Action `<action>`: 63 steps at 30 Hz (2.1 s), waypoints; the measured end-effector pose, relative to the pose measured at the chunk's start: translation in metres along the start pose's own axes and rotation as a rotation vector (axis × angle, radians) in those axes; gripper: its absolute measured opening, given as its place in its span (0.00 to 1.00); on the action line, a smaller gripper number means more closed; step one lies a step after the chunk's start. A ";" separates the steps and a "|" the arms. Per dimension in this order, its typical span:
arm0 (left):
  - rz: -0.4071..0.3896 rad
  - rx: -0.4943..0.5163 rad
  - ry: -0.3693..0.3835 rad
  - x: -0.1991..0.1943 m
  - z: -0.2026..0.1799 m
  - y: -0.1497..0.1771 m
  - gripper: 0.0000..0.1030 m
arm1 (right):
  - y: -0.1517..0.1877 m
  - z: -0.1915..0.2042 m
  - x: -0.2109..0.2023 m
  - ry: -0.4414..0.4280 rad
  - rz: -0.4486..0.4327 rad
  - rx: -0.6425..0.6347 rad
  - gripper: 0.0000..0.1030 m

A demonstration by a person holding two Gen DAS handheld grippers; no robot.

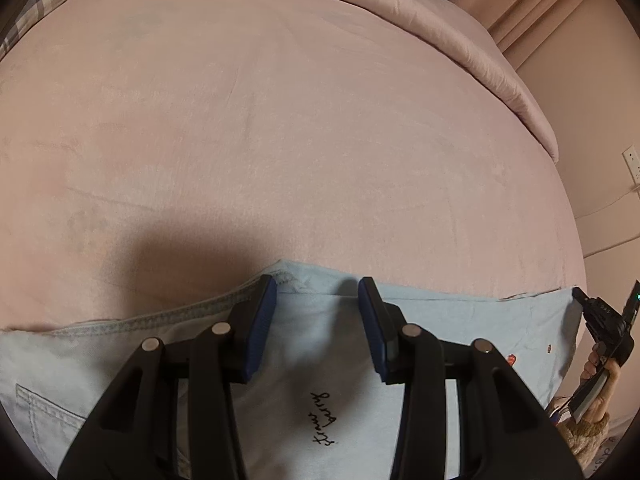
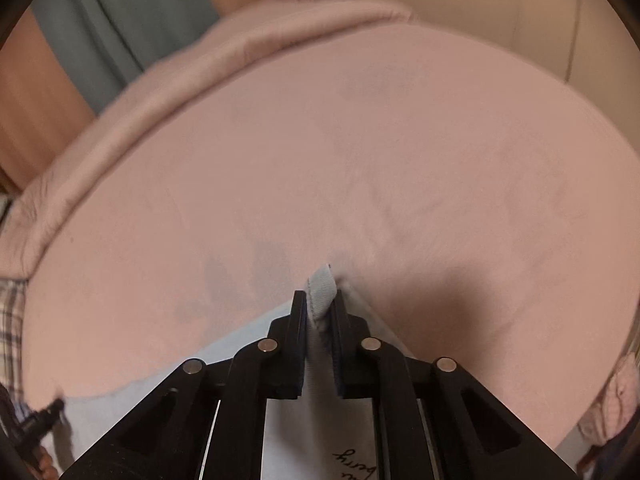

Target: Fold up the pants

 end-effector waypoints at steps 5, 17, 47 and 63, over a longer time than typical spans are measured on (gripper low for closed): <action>-0.005 0.011 -0.016 -0.001 -0.001 0.000 0.40 | -0.003 -0.005 0.009 0.003 0.003 0.031 0.08; -0.038 0.031 0.064 -0.053 -0.021 0.040 0.46 | -0.003 -0.027 -0.020 0.016 -0.019 0.042 0.48; 0.133 0.113 0.121 -0.033 -0.044 0.137 0.44 | 0.061 -0.083 -0.012 0.248 -0.021 0.108 0.01; 0.113 0.117 0.159 -0.042 -0.051 0.139 0.47 | 0.067 -0.085 -0.030 0.217 -0.031 0.127 0.01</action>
Point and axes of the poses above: each gripper's, at about its wrist camera, not at the fingertips, and x roughly the way its jaws point, z to its left, y to its underside, the point moved 3 cm from there along x, roughly the way its jaws point, and after that the axes turned 3 degrees about y, right-handed, at the moved point
